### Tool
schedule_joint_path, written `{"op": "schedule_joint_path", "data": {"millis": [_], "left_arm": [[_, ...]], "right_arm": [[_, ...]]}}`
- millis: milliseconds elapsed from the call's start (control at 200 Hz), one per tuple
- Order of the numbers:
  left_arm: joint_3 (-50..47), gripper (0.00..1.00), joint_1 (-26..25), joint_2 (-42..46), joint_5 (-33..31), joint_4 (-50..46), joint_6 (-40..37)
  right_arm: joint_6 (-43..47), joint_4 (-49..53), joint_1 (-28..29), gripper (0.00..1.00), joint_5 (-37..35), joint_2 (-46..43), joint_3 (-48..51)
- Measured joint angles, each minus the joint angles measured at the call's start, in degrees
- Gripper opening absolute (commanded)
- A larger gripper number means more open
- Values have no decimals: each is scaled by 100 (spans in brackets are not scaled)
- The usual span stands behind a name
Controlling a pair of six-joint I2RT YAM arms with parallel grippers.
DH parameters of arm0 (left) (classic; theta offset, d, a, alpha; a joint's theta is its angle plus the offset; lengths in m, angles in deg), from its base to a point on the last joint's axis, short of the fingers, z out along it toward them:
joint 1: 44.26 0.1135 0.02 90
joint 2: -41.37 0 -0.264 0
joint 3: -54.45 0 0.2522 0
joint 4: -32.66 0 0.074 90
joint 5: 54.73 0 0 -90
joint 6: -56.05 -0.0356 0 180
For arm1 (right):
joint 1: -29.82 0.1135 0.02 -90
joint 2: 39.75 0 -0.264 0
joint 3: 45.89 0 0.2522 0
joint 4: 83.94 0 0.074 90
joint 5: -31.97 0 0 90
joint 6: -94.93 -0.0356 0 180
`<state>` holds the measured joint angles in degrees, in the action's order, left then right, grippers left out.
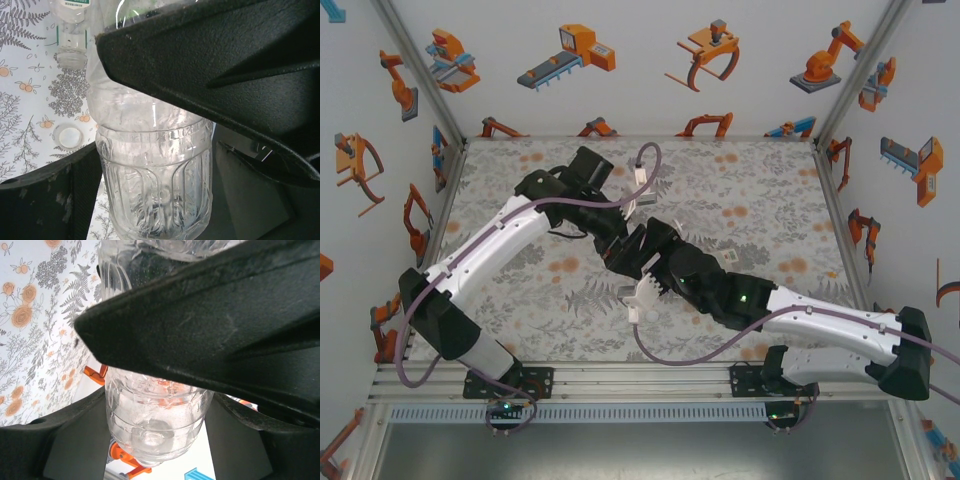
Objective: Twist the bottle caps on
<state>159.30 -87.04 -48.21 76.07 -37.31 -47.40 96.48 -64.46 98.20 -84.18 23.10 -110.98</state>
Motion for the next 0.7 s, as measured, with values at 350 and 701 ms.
{"op": "schedule_joint_path", "data": {"millis": [350,701], "left_arm": [[79,55,-76,-122,-101,-177,-131],[-136,39,9,-48,-179,-50,-249]], "right_arm": [[13,46,42,28,-55,90,-9],[-37,131,52,77,-101,-39,-9]]}}
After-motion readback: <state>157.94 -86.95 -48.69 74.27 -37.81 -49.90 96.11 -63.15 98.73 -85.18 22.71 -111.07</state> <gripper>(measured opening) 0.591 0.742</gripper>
